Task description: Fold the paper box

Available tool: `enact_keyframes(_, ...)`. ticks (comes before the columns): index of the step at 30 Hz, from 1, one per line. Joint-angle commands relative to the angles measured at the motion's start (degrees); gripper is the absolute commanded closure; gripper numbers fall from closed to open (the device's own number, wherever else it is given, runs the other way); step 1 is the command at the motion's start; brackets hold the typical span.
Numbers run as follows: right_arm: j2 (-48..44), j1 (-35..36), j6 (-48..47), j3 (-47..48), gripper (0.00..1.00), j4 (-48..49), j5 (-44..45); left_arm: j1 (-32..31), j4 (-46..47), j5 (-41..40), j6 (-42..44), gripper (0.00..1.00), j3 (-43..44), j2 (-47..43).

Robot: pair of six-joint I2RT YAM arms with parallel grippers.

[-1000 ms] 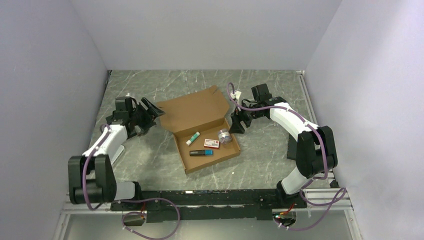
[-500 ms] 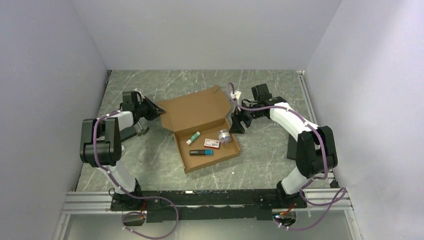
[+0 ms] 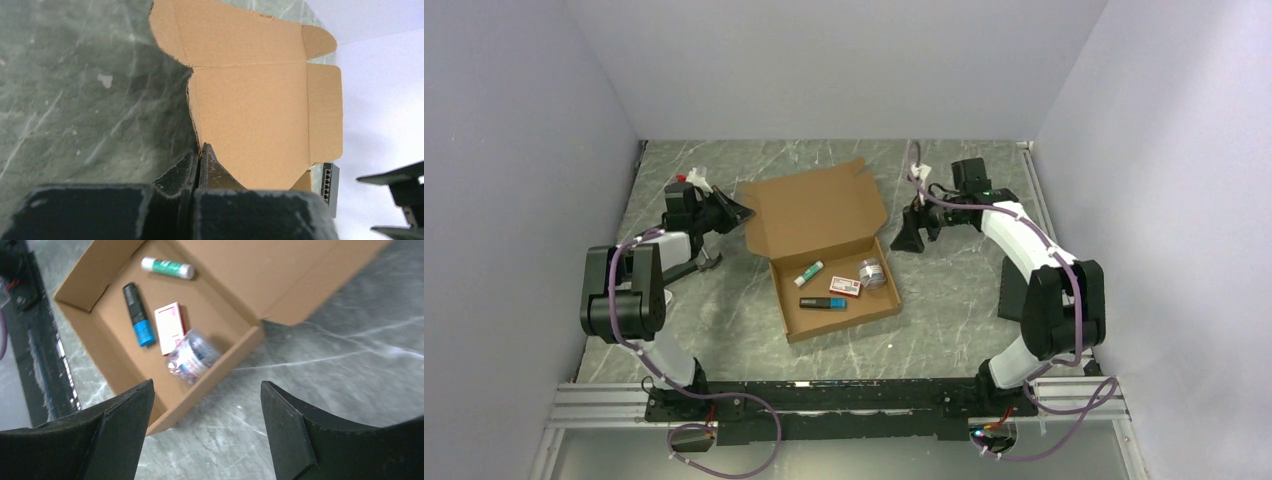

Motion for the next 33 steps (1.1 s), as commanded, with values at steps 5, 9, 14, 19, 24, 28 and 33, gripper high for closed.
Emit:
enact_keyframes(5, -5.28, -4.9, 23.52, -3.29, 0.05, 25.67, 8.83, -2.16, 22.71, 1.07, 9.25, 1.0, -6.59, -6.67)
enact_keyframes(9, -3.47, -4.92, 31.54, -5.49, 0.01, 42.28, 10.54, -4.15, 25.5, -0.71, 14.27, 1.0, -9.38, -9.89)
enact_keyframes(14, 5.94, -4.88, 39.52, 2.19, 0.03, 44.64, 5.2, -7.07, 24.79, -3.23, 19.69, 1.0, -11.58, -14.63)
enact_keyframes(19, 8.44, -3.96, 42.83, 2.16, 0.09, 47.28, 3.74, -8.71, 24.63, -4.58, 22.51, 1.0, -13.06, -17.47)
enact_keyframes(24, 7.32, -3.2, 39.73, 0.01, 0.3, 45.36, 4.41, -9.25, 24.87, -5.32, 22.24, 1.0, -14.59, -19.2)
enact_keyframes(28, 4.76, -1.57, 36.58, -2.82, 0.47, 46.44, 6.57, -9.77, 25.13, -5.79, 21.75, 1.0, -15.53, -20.13)
enact_keyframes(33, 5.77, -0.27, 35.81, -0.45, 0.5, 45.29, 10.22, -10.1, 24.23, -5.89, 22.23, 1.0, -15.58, -21.07)
